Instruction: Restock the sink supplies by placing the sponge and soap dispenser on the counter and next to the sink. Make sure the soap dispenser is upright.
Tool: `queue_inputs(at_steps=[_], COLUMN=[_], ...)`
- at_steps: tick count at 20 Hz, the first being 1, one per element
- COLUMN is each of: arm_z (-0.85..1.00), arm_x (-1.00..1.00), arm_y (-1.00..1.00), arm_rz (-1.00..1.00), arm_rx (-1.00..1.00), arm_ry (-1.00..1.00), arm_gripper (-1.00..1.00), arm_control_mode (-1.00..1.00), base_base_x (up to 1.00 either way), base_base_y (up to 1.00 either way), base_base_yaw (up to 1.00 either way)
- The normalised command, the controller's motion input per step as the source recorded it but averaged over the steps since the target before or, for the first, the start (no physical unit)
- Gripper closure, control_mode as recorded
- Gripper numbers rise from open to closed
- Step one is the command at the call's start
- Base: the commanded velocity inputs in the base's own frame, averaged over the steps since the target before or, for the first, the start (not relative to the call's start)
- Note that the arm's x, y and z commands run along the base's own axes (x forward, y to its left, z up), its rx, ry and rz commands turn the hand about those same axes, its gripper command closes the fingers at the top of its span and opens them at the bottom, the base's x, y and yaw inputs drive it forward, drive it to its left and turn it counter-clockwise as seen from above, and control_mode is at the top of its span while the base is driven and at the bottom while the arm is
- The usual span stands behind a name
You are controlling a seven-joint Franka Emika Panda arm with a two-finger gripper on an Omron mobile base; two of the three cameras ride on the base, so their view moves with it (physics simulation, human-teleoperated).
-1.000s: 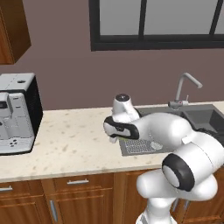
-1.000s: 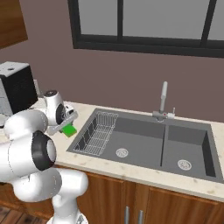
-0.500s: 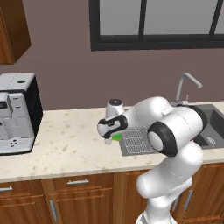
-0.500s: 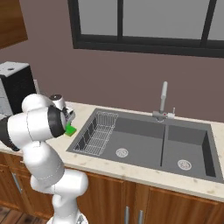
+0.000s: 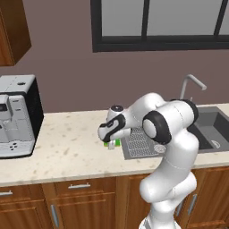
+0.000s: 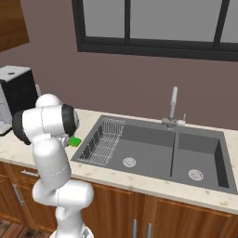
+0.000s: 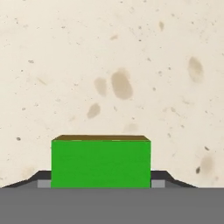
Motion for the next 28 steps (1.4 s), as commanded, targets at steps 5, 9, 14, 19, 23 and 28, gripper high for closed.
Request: queue_inputs(at_steps=[5, 9, 14, 19, 23, 28], arm_z=[-0.35, -0.08, 0.12, 0.5, 0.71, 0.82], arm_x=[0.27, 0.01, -0.11, -0.28, -0.58, -0.84], arm_y=[0.14, 0.0, 0.02, 0.0, 0.01, 0.03], arm_rz=[0.22, 0.2, 0.14, 0.11, 0.06, 0.0], arm_rx=[0.0, 0.0, 0.0, -0.01, -0.03, -0.03], arm_ry=[0.0, -0.02, -0.05, -0.14, -0.19, -0.21], arm_gripper=[-1.0, -1.0, -1.0, -1.0, -1.0, -1.0], arm_control_mode=[-1.0, -1.0, -1.0, -1.0, -1.0, -1.0], base_base_x=[0.0, 0.0, 0.0, 0.0, 0.0, 0.0], base_base_y=[0.0, 0.0, 0.0, 0.0, 0.0, 0.0], base_base_yaw=[0.0, 0.0, 0.0, 0.0, 0.0, 0.0])
